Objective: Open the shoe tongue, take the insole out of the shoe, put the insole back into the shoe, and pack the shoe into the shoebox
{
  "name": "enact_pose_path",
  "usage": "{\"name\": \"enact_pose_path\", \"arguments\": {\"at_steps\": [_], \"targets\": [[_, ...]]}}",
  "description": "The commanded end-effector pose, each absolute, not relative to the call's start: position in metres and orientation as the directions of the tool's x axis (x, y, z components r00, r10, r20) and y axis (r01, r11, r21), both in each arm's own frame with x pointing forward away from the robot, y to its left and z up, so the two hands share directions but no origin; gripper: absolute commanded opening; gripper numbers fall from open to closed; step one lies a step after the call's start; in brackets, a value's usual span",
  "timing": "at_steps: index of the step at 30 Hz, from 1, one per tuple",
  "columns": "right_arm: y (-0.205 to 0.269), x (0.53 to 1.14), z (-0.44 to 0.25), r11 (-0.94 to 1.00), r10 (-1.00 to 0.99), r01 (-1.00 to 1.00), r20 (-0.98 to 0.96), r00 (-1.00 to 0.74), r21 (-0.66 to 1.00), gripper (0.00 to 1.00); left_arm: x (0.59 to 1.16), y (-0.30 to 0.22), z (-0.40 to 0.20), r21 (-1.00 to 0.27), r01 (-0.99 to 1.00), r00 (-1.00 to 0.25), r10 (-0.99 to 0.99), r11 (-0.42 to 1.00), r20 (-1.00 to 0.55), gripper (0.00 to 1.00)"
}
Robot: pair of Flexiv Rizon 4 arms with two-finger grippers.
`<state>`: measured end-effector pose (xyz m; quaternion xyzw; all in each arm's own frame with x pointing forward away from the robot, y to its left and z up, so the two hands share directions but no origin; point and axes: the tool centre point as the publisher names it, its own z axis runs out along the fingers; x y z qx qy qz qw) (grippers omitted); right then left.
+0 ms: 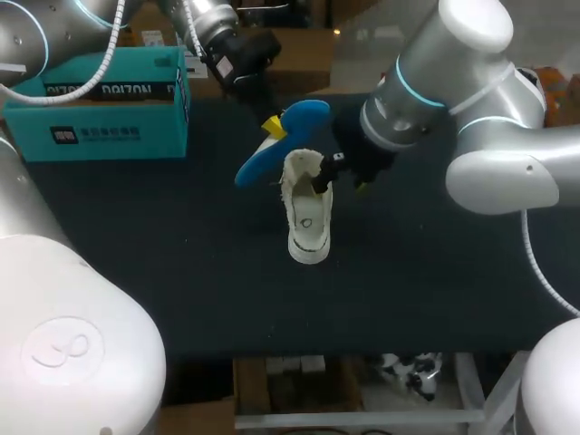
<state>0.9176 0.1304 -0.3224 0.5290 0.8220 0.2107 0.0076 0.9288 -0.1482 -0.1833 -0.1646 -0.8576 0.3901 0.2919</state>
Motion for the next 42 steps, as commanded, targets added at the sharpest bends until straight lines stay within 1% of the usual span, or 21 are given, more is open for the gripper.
{"name": "enact_pose_path", "arguments": {"at_steps": [1,3,4,5,6,8,9,11,23,25,27,28,30,31,32,39,42], "targets": [[0.118,0.934,-0.317,0.343,0.856,0.885,0.284,-0.433,0.315,1.00,0.924,-0.148,-0.186,-0.778,0.057,-0.776,0.518,0.626,0.360,0.00],[0.109,0.936,-0.313,0.292,0.861,0.911,0.335,-0.383,0.291,1.00,0.918,-0.149,-0.188,-0.807,0.042,-0.752,0.550,0.589,0.362,0.00],[0.103,0.936,-0.310,0.233,0.856,0.934,0.398,-0.329,0.271,1.00,0.916,-0.150,-0.189,-0.816,0.047,-0.748,0.562,0.576,0.353,0.00],[0.095,0.936,-0.308,0.178,0.863,0.948,0.420,-0.280,0.265,1.00,0.912,-0.152,-0.191,-0.822,0.055,-0.734,0.581,0.567,0.352,0.00],[0.084,0.934,-0.305,0.071,0.828,0.971,0.529,-0.185,0.228,1.00,0.909,-0.154,-0.192,-0.830,0.051,-0.735,0.583,0.556,0.346,0.00],[0.070,0.931,-0.304,-0.005,0.770,0.989,0.632,-0.092,0.150,1.00,0.905,-0.158,-0.194,-0.837,0.059,-0.726,0.599,0.544,0.339,0.00],[0.062,0.927,-0.300,-0.028,0.784,0.987,0.615,-0.078,0.160,1.00,0.903,-0.162,-0.195,-0.841,0.056,-0.728,0.599,0.537,0.334,0.00],[0.062,0.927,-0.300,-0.028,0.784,0.987,0.615,-0.078,0.160,1.00,0.900,-0.166,-0.194,-0.854,0.049,-0.716,0.615,0.518,0.331,0.00],[0.062,0.927,-0.300,-0.028,0.784,0.987,0.615,-0.078,0.160,1.00,0.900,-0.166,-0.194,-0.854,0.049,-0.716,0.615,0.518,0.331,0.00],[0.068,0.934,-0.297,-0.055,0.783,0.992,0.621,-0.025,0.110,1.00,0.893,-0.178,-0.198,-0.840,0.105,-0.748,0.598,0.533,0.286,0.00],[0.074,0.936,-0.294,-0.091,0.761,0.995,0.647,0.041,0.044,1.00,0.884,-0.187,-0.202,-0.833,0.160,-0.744,0.619,0.530,0.250,0.00],[0.078,0.935,-0.292,-0.114,0.771,0.993,0.633,0.065,0.036,1.00,0.882,-0.191,-0.205,-0.823,0.171,-0.765,0.600,0.542,0.236,0.00],[0.084,0.933,-0.289,-0.155,0.731,0.986,0.665,0.151,-0.053,1.00,0.877,-0.197,-0.209,-0.818,0.217,-0.754,0.624,0.533,0.207,0.00],[0.088,0.931,-0.287,-0.182,0.736,0.982,0.655,0.170,-0.051,1.00,0.877,-0.199,-0.210,-0.810,0.233,-0.768,0.612,0.539,0.186,0.00],[0.091,0.928,-0.284,-0.209,0.709,0.974,0.672,0.214,-0.089,1.00,0.876,-0.199,-0.211,-0.817,0.253,-0.745,0.643,0.518,0.177,0.00],[0.106,0.906,-0.282,-0.383,0.615,0.871,0.619,0.488,-0.306,1.00,0.875,-0.196,-0.210,-0.837,0.333,-0.704,0.705,0.434,0.085,0.00],[0.103,0.897,-0.280,-0.413,0.551,0.836,0.632,0.545,-0.362,1.00,0.871,-0.194,-0.209,-0.838,0.379,-0.680,0.733,0.392,0.036,0.00]]}}
